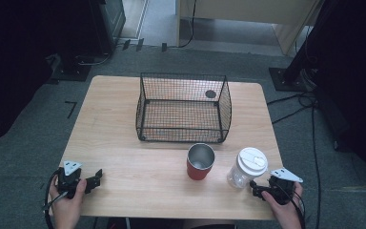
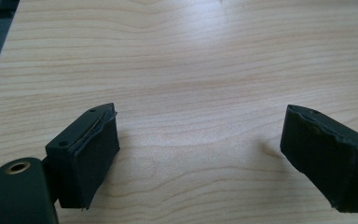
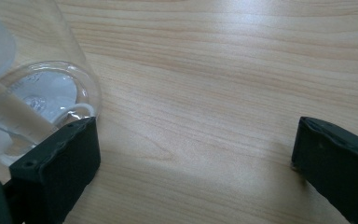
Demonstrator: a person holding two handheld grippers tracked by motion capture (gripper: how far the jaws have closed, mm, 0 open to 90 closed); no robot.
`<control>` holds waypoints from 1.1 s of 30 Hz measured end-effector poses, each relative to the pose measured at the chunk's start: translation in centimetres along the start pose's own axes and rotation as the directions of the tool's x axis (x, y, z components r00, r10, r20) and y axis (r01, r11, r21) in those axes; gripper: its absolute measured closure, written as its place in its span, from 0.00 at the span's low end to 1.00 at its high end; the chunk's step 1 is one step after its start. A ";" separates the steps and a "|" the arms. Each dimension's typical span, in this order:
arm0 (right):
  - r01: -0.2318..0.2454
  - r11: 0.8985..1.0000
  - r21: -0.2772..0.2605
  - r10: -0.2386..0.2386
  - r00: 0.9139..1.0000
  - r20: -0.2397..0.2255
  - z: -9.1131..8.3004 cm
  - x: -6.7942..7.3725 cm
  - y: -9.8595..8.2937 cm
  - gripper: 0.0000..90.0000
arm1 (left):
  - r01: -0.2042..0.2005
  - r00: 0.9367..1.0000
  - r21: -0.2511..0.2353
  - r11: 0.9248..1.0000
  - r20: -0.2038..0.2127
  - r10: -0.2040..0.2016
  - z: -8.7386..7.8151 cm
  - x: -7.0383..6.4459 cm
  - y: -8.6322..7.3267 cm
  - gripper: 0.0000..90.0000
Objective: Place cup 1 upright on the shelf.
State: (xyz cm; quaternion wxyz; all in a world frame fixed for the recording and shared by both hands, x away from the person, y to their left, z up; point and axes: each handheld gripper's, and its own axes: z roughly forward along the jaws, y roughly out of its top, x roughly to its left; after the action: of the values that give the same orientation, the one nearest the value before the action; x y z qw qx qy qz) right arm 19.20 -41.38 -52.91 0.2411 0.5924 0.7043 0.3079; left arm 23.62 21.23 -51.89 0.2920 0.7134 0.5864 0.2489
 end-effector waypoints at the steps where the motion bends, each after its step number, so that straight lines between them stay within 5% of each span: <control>1: 0.000 1.000 0.000 0.000 1.000 0.000 0.0 0.0 0.0 0.01 | 0.005 1.000 0.001 1.000 0.000 -0.005 0.0 -0.1 0.0 0.13; 3: 0.000 1.000 0.000 0.000 1.000 0.000 0.0 0.0 0.0 0.01 | 0.012 1.000 0.004 1.000 0.004 -0.012 -0.1 -0.2 0.0 0.13; 6: 0.000 1.000 0.000 0.000 1.000 0.000 0.0 0.0 0.0 0.01 | 0.038 0.997 -0.032 0.999 0.063 -0.036 -0.6 -0.9 0.5 0.13; 10: 0.000 1.000 0.000 0.000 1.000 0.000 0.0 0.0 0.0 0.01 | 0.026 0.994 -0.046 0.999 0.110 -0.021 -0.8 -1.9 1.1 0.13; 12: -0.001 1.000 0.000 0.001 1.000 0.000 0.0 0.0 0.0 0.01 | 0.016 0.983 -0.070 0.997 0.184 -0.003 -1.0 -3.2 1.6 0.13; 16: -0.001 1.000 0.000 0.001 1.000 -0.001 0.0 0.0 0.0 0.01 | -0.008 0.974 -0.092 0.996 0.223 0.029 -1.0 -5.1 2.2 0.13; 20: -0.001 1.000 0.000 0.001 1.000 -0.001 0.0 0.0 0.0 0.01 | -0.094 0.950 -0.118 0.989 0.287 0.125 -0.7 -9.0 3.0 0.13; 21: -0.001 1.000 0.000 0.001 1.000 -0.001 0.0 0.0 0.0 0.01 | -0.094 0.950 -0.118 0.989 0.287 0.125 -0.7 -9.0 3.0 0.13; 24: -0.001 1.000 0.000 0.001 1.000 0.000 0.0 0.0 0.0 0.01 | -0.143 0.918 -0.151 0.978 0.349 0.188 -0.5 -12.1 3.6 0.13; 26: -0.001 1.000 0.000 0.001 1.000 -0.001 0.0 0.0 0.0 0.01 | -0.146 0.912 -0.157 0.977 0.360 0.195 -0.5 -12.6 3.7 0.12; 28: 0.000 1.000 0.000 0.000 1.000 -0.001 0.0 0.0 0.0 0.01 | -0.171 0.891 -0.163 0.972 0.397 0.223 -0.2 -14.4 4.0 0.10; 33: 0.000 1.000 0.000 0.000 1.000 -0.001 0.0 0.0 0.0 0.01 | -0.196 0.861 -0.162 0.967 0.443 0.249 -0.1 -16.8 4.7 0.08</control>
State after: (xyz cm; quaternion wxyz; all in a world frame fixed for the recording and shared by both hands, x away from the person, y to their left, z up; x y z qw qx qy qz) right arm 19.18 -41.38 -52.91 0.2407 0.5923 0.7043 0.3085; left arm 23.64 4.06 -48.74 0.4311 0.7975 0.3992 0.1374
